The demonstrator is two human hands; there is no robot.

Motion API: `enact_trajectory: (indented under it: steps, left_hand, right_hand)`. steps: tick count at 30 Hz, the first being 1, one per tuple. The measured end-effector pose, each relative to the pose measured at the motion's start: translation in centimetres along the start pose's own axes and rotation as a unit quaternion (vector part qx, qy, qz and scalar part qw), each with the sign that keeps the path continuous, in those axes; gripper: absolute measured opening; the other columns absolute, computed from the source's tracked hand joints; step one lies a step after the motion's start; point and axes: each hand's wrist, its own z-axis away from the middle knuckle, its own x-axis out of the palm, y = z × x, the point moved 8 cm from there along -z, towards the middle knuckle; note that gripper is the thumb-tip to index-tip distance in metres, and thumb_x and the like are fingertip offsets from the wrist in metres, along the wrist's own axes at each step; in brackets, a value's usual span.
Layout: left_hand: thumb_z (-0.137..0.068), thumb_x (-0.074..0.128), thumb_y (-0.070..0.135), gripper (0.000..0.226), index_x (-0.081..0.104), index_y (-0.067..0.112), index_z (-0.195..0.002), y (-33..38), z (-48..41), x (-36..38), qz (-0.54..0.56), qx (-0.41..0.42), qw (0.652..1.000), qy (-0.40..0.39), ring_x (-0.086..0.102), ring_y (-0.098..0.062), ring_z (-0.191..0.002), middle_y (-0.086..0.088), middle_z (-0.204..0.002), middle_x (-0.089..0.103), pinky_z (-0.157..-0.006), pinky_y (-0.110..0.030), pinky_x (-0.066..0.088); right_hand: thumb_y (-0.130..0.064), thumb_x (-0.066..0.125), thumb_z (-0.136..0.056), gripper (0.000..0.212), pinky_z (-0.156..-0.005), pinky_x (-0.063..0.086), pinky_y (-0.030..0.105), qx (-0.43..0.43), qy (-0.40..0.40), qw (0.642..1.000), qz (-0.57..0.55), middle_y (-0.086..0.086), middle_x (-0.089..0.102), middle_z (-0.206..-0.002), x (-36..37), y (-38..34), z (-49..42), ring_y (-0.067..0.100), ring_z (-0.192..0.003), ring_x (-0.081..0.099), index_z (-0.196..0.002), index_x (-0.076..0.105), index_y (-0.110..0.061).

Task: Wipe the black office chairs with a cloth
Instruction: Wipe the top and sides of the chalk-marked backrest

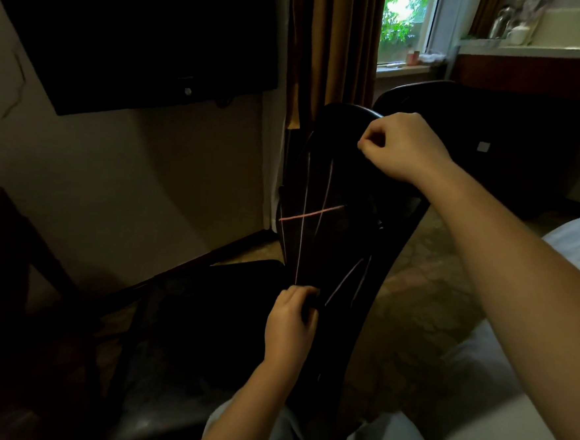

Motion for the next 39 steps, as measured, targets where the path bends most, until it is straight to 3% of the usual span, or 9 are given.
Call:
enact_trajectory:
  steps: [9,14,20,29,35,39]
  left_hand:
    - [-0.088,0.063,0.009,0.025,0.067,0.016,-0.112,0.1,0.1,-0.3,-0.011,-0.029,1.0,0.001,0.057,-0.008,-0.101,0.006,-0.106,0.063,-0.089,-0.024,0.05]
    - [-0.089,0.064,0.01,0.029,0.063,0.017,-0.117,6.6,-3.2,-2.1,0.036,0.035,0.999,0.017,0.055,-0.007,-0.108,0.006,-0.114,0.061,-0.095,-0.021,0.047]
    - [-0.084,0.065,0.008,0.029,0.067,0.011,-0.113,12.8,-6.6,-3.2,0.033,0.127,0.989,0.062,0.059,-0.013,-0.105,-0.001,-0.109,0.066,-0.091,-0.024,0.049]
    - [-0.087,0.066,0.012,0.033,0.062,0.02,-0.119,5.2,-2.8,-1.1,0.021,0.053,0.998,0.015,0.054,-0.004,-0.108,0.008,-0.115,0.059,-0.092,-0.016,0.044]
    - [-0.087,0.063,0.008,0.029,0.066,0.018,-0.114,-1.2,0.7,0.0,-0.035,-0.014,0.999,-0.021,0.058,-0.013,-0.104,0.004,-0.108,0.064,-0.085,-0.023,0.049]
    - [-0.089,0.059,0.008,0.027,0.066,0.014,-0.115,-0.9,0.6,0.0,-0.046,-0.026,0.998,-0.038,0.057,-0.015,-0.105,0.001,-0.108,0.064,-0.085,-0.022,0.046]
  right_hand:
    - [-0.026,0.055,-0.095,0.02,-0.071,0.038,0.025,0.001,-0.002,1.0,0.011,-0.003,0.062,-0.094,-0.1,-0.2,0.2,0.009,-0.084,0.051,-0.103,0.072,-0.02]
    - [-0.025,0.055,-0.095,0.019,-0.071,0.037,0.024,0.001,-0.004,1.0,0.008,-0.004,0.059,-0.09,-0.2,-0.3,0.2,0.009,-0.082,0.051,-0.102,0.072,-0.02]
    - [-0.025,0.055,-0.095,0.02,-0.071,0.039,0.025,-0.005,-0.002,1.0,0.006,-0.004,0.061,-0.091,-0.2,-0.2,0.2,0.01,-0.082,0.053,-0.103,0.072,-0.019]
    - [-0.027,0.055,-0.095,0.02,-0.073,0.038,0.025,-0.011,0.0,1.0,0.011,-0.004,0.059,-0.091,-0.1,-0.1,0.2,0.009,-0.084,0.05,-0.104,0.072,-0.019]
    - [-0.024,0.053,-0.096,0.022,-0.072,0.037,0.025,-0.015,0.007,1.0,0.017,0.001,0.065,-0.101,-0.4,-0.6,0.5,0.009,-0.084,0.05,-0.106,0.071,-0.017]
    - [-0.025,0.051,-0.097,0.024,-0.067,0.036,0.026,-0.033,-0.006,0.997,0.063,-0.001,0.061,-0.09,-0.3,-1.3,0.9,0.012,-0.079,0.05,-0.108,0.07,-0.017]
